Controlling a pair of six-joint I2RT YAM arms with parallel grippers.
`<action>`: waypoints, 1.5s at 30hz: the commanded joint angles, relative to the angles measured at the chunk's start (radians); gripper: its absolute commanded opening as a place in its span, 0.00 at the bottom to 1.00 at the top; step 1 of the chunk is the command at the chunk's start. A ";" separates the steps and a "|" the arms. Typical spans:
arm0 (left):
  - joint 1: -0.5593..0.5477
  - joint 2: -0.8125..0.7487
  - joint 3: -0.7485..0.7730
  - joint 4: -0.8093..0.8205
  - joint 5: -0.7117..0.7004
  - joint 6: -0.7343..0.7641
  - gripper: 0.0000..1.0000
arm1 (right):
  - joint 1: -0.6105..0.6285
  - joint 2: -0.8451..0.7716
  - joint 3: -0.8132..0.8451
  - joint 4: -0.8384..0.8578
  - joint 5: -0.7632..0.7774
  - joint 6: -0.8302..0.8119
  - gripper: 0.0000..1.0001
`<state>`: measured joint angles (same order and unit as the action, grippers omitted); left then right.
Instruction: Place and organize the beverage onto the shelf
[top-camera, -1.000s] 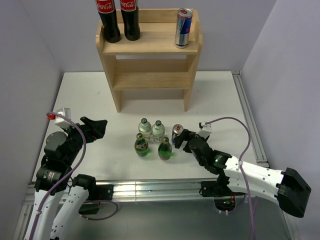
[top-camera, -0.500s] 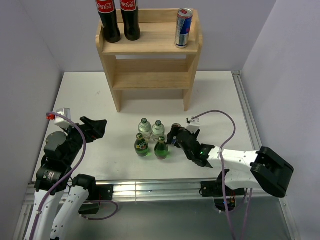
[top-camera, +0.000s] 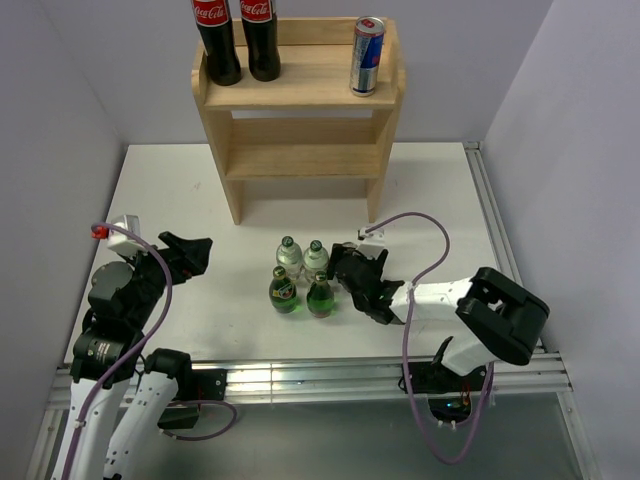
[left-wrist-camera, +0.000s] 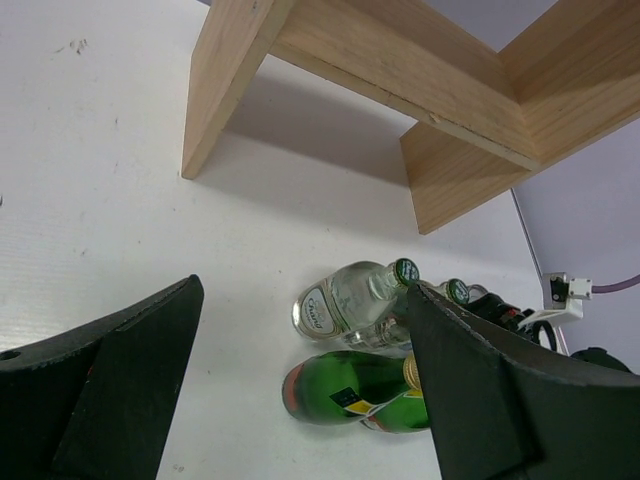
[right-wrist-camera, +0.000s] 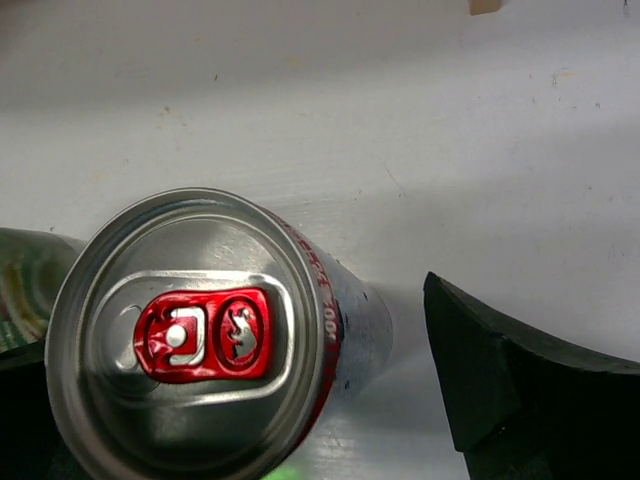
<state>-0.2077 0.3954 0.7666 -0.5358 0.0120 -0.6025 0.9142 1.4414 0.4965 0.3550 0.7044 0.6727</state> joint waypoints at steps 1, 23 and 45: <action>0.019 0.008 -0.004 0.036 0.022 0.017 0.90 | 0.000 0.037 0.034 0.068 0.078 -0.007 0.93; 0.054 -0.003 -0.006 0.045 0.048 0.021 0.90 | 0.018 -0.186 0.140 -0.215 0.159 -0.067 0.00; 0.096 -0.018 -0.006 0.042 0.046 0.021 0.89 | 0.022 0.037 1.370 -0.521 0.061 -0.855 0.00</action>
<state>-0.1196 0.3878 0.7570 -0.5266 0.0551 -0.5949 0.9337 1.4097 1.7287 -0.1680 0.7498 -0.0132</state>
